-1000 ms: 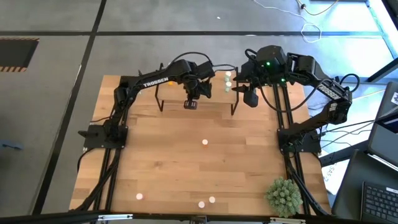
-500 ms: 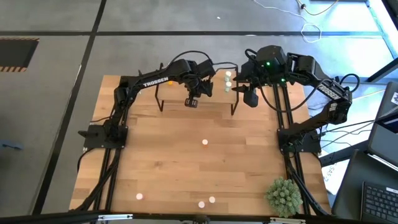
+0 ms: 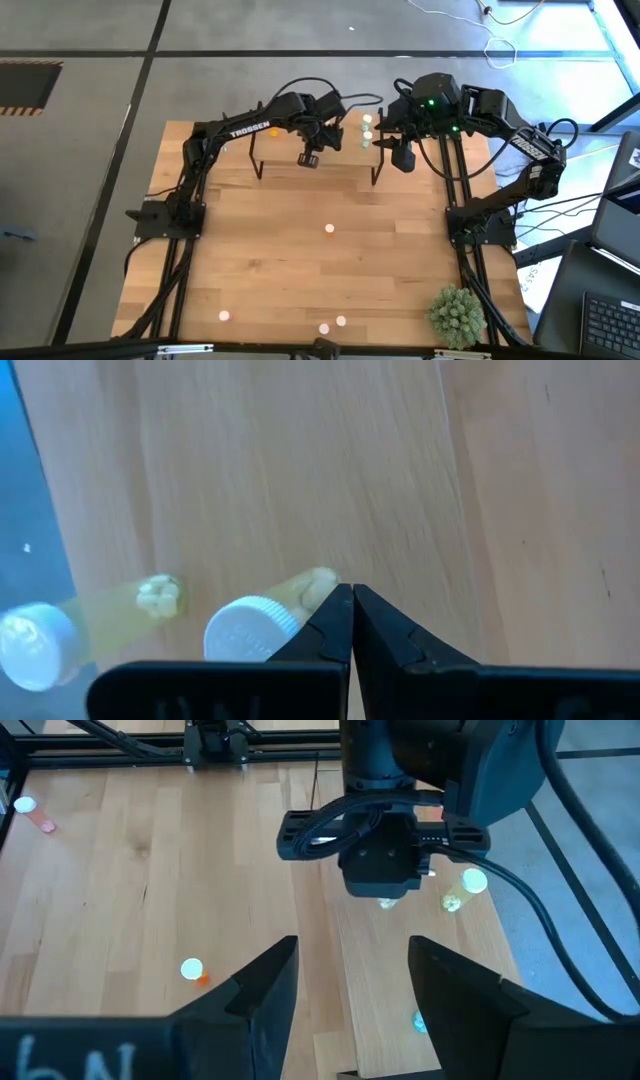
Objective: Pick and place medicine bottles onto shelf by color
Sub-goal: Put the top yellow pill bottle on the shelf aligned with the other yellow pill bottle
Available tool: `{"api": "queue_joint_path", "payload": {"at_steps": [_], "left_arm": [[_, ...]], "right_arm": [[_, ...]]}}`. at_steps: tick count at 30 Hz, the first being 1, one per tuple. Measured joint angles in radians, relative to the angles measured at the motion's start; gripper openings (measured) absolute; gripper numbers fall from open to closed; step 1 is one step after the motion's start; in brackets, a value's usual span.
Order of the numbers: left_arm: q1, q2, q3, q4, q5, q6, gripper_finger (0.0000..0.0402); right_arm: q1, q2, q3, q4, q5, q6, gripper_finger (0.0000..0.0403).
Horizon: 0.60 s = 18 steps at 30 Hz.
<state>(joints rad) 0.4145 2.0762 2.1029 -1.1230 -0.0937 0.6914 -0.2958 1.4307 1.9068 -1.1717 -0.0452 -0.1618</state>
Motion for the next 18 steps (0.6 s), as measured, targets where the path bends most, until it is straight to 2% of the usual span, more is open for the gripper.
{"api": "queue_joint_path", "payload": {"at_steps": [8,14,18], "left_arm": [[-0.002,0.0,0.0,-0.007,0.002,0.0,0.0],[-0.005,0.0,0.0,-0.093,-0.001,-0.005,0.0],[0.0,0.0,0.0,-0.073,-0.019,0.0,0.0]], "right_arm": [[0.0,0.0,0.0,0.0,0.0,0.0,0.0193],[0.0,0.0,0.0,0.0,0.0,0.0,0.0193],[0.0,0.0,0.0,0.0,0.0,0.0,0.0193]]}}
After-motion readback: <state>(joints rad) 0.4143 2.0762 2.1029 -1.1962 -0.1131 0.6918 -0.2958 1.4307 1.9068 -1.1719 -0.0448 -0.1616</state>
